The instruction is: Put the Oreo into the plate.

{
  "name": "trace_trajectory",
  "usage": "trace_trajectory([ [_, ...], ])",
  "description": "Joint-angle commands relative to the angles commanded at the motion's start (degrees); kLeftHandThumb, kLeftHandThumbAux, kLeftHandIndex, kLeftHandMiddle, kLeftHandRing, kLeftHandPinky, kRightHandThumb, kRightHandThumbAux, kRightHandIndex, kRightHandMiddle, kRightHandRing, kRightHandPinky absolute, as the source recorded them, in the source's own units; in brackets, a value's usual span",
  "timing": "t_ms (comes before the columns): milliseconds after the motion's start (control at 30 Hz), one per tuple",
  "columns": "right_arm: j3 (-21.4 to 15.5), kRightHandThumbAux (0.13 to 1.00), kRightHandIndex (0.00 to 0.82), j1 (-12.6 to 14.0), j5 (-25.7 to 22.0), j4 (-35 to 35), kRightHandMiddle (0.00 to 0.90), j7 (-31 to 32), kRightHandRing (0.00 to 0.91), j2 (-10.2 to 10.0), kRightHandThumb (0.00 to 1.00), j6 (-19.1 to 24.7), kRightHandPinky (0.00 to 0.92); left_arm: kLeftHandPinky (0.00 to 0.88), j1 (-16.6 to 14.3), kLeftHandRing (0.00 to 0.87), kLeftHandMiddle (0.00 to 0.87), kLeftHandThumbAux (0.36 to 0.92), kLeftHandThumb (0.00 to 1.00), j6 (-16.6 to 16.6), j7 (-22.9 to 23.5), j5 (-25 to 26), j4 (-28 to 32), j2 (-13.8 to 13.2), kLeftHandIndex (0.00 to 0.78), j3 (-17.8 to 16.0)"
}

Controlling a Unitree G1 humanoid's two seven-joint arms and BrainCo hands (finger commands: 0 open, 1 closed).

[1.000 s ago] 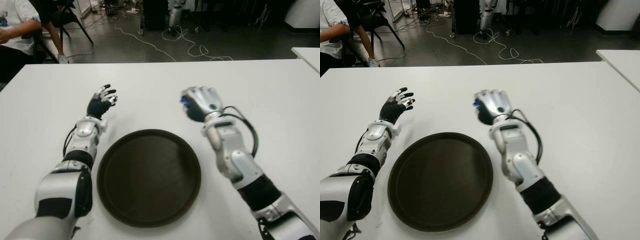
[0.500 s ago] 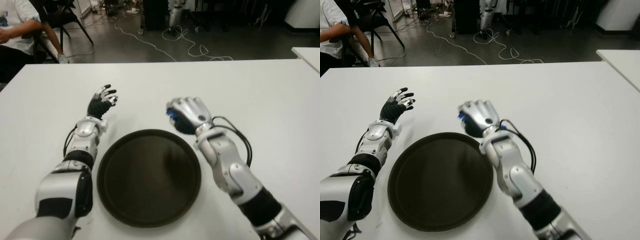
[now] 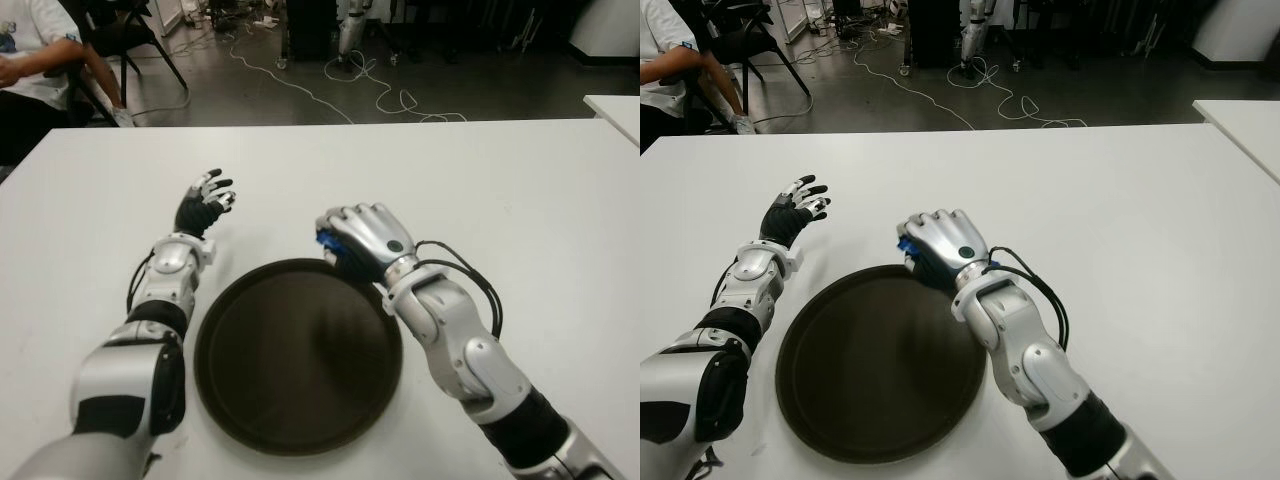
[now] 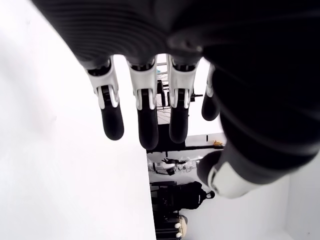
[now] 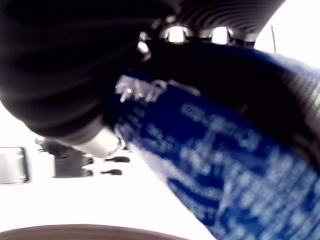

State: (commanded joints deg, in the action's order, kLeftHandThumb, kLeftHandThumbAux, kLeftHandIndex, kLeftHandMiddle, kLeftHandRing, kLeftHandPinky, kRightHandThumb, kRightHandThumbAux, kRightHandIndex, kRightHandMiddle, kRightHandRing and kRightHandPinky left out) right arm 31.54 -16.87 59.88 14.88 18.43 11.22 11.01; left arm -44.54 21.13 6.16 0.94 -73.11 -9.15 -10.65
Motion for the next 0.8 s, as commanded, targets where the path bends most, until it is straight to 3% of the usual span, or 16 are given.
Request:
trace_trajectory([
  [167, 0.8, 0.735, 0.426, 1.6, -0.3, 3.0, 0.678, 2.7, 0.702, 0.0, 0.689, -0.7, 0.696, 0.224, -0.1, 0.213, 0.207, 0.723, 0.027, -0.2, -0.1, 0.1, 0.0, 0.1, 0.118, -0.1],
  [300, 1.5, 0.734, 0.425, 2.4, 0.0, 0.5, 0.675, 0.5, 0.704, -0.5, 0.69, -1.8, 0.704, 0.233, 0.0, 0.214, 0.21, 0.722, 0.032, 0.0, -0.1, 0.2, 0.0, 0.2, 0.12, -0.1],
  [633, 1.2, 0.729, 0.428, 0.4, -2.4, -7.5, 0.664, -4.2, 0.704, -1.3, 0.697, -6.0, 0.715, 0.228, 0.0, 0.209, 0.212, 0.722, 0.037, 0.3, -0.6, -0.2, 0.1, 0.4, 0.126, 0.2],
  [800, 1.0, 0.728, 0.429, -2.3, -4.3, -14.0, 0.674, -6.2, 0.711, -1.3, 0.697, -8.5, 0.728, 0.229, -0.1, 0.215, 0.213, 0.717, 0.013, -0.1, -1.0, -0.1, 0.0, 0.6, 0.124, 0.4],
])
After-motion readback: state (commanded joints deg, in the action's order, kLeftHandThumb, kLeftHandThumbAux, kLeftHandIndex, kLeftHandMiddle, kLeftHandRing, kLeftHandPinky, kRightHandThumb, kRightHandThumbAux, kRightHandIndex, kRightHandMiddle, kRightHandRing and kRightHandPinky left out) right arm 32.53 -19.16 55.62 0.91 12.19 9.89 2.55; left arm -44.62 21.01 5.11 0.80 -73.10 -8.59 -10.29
